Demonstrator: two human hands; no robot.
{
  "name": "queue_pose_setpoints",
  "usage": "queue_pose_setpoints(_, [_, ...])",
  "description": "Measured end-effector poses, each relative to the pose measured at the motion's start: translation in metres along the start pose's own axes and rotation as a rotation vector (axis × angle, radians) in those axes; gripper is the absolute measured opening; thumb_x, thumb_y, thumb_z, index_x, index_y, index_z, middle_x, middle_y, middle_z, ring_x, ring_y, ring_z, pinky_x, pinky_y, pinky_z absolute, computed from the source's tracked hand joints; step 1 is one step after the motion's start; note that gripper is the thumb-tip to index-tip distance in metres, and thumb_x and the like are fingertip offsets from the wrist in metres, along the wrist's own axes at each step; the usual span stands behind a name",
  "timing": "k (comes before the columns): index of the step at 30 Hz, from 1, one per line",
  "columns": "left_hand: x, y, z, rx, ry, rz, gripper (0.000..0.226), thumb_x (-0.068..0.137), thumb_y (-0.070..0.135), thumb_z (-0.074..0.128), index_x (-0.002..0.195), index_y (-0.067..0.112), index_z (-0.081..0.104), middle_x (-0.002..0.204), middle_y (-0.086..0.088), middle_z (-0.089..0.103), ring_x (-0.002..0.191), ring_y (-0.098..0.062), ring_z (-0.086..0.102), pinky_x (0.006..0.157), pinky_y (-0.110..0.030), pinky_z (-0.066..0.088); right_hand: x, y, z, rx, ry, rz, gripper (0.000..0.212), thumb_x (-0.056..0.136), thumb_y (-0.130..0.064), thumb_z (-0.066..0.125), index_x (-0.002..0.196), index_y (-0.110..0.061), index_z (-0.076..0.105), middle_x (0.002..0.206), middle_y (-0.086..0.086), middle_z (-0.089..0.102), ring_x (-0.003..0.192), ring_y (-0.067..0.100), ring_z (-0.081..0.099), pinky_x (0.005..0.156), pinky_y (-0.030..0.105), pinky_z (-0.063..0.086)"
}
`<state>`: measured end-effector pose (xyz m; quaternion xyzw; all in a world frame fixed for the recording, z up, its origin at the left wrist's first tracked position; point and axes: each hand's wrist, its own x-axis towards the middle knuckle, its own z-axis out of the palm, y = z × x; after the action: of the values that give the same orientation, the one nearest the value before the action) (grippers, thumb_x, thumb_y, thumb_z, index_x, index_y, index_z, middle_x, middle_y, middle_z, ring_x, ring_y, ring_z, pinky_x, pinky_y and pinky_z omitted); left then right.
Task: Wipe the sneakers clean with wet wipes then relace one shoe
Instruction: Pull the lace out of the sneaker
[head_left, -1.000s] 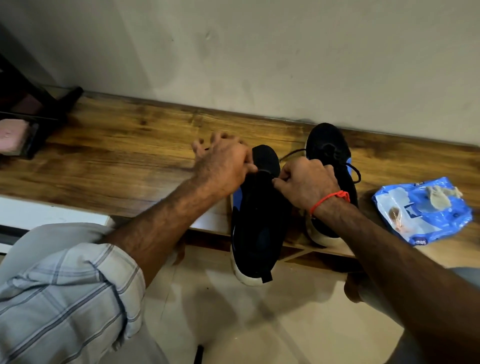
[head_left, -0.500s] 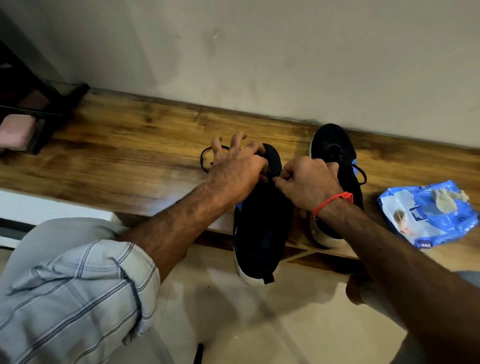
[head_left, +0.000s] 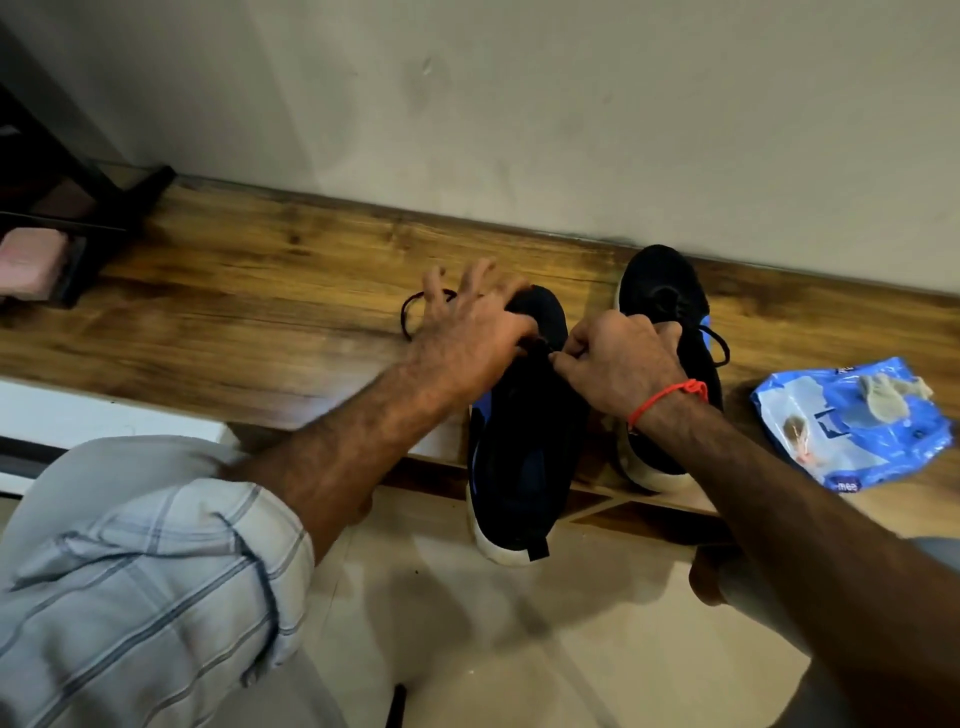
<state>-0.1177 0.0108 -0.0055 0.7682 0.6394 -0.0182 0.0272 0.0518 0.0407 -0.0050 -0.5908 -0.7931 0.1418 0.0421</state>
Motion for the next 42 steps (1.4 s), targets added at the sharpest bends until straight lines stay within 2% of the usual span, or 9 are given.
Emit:
queue_pose_setpoints(3, [0.003,0.006,0.003,0.056,-0.001,-0.015,0.029,0.089,0.040,0.070,0.118,0.039,0.066,0.158,0.008,0.033,0.151,-0.031,0.013,0.114,-0.064,0.014,-0.001,0.002,-0.001,-0.012,0.003,0.006,0.023,0.091,-0.046,0.060,0.077,-0.028,0.065,0.080,-0.011,0.064,0.092,0.019,0.058,0.096,0.047,0.026])
queue_pose_setpoints(10, [0.007,-0.056,-0.018,0.161,0.024,-0.527,0.060,0.087,0.022,0.074,0.141,0.020,0.048,0.152,-0.013,0.036,0.142,-0.040,0.028,0.112,-0.072,0.021,0.000,0.004,0.001,0.021,0.006,0.004,0.027,0.092,-0.047,0.059,0.074,-0.027,0.064,0.077,-0.011,0.064,0.090,0.017,0.058,0.096,0.046,0.025])
queue_pose_setpoints(19, [0.003,0.009,0.008,0.104,-0.055,0.061,0.045,0.090,0.036,0.071,0.132,0.040,0.056,0.165,0.000,0.015,0.152,-0.036,0.005,0.112,-0.072,0.015,-0.002,0.001,0.001,-0.008,0.036,-0.003,0.019,0.090,-0.046,0.060,0.083,-0.029,0.066,0.083,-0.011,0.065,0.092,0.018,0.057,0.096,0.046,0.026])
queue_pose_setpoints(23, [0.004,-0.005,-0.005,0.157,-0.038,-0.106,0.035,0.088,0.039,0.073,0.121,0.037,0.064,0.156,0.003,0.034,0.147,-0.036,0.020,0.111,-0.070,0.021,-0.002,0.004,0.003,0.038,0.018,0.020,0.018,0.091,-0.044,0.060,0.082,-0.028,0.062,0.080,-0.013,0.063,0.086,0.015,0.054,0.097,0.045,0.025])
queue_pose_setpoints(28, [-0.001,-0.071,-0.033,0.127,-0.155,-0.617,0.067,0.081,0.034,0.079,0.139,0.021,0.049,0.156,-0.014,0.032,0.146,-0.047,0.019,0.112,-0.074,0.018,-0.001,0.006,0.003,0.041,0.003,0.016,0.019,0.091,-0.041,0.059,0.079,-0.027,0.059,0.077,-0.010,0.064,0.089,0.018,0.059,0.097,0.046,0.024])
queue_pose_setpoints(31, [-0.004,-0.057,-0.025,0.025,-0.108,-0.513,0.070,0.086,0.042,0.075,0.147,0.028,0.041,0.166,-0.010,0.017,0.150,-0.045,0.013,0.112,-0.078,0.012,-0.002,0.004,0.003,0.031,0.013,-0.007,0.019,0.092,-0.042,0.059,0.080,-0.027,0.059,0.077,-0.011,0.065,0.089,0.017,0.059,0.097,0.047,0.025])
queue_pose_setpoints(33, [-0.006,-0.031,-0.018,-0.095,-0.105,-0.395,0.047,0.093,0.063,0.054,0.129,0.032,0.058,0.162,-0.004,0.027,0.150,-0.039,0.017,0.112,-0.078,0.012,-0.003,0.003,0.002,0.024,0.016,-0.018,0.017,0.092,-0.042,0.058,0.083,-0.028,0.060,0.079,-0.012,0.065,0.089,0.017,0.060,0.096,0.046,0.026])
queue_pose_setpoints(37, [-0.008,0.003,-0.009,-0.219,-0.256,-0.305,0.065,0.080,0.090,0.037,0.088,0.030,0.061,0.136,0.003,0.055,0.141,-0.033,0.031,0.110,-0.075,0.016,-0.003,0.001,0.001,0.043,-0.010,-0.034,0.014,0.091,-0.043,0.057,0.102,-0.033,0.057,0.084,-0.011,0.067,0.092,0.018,0.060,0.094,0.046,0.026])
queue_pose_setpoints(42, [-0.009,-0.008,-0.012,-0.101,-0.319,-0.336,0.041,0.096,0.058,0.047,0.106,0.024,0.065,0.139,-0.002,0.052,0.144,-0.034,0.028,0.111,-0.073,0.015,-0.002,0.004,0.004,0.060,-0.094,-0.074,0.021,0.092,-0.029,0.051,0.110,-0.038,0.051,0.101,-0.009,0.063,0.104,0.022,0.057,0.095,0.048,0.028])
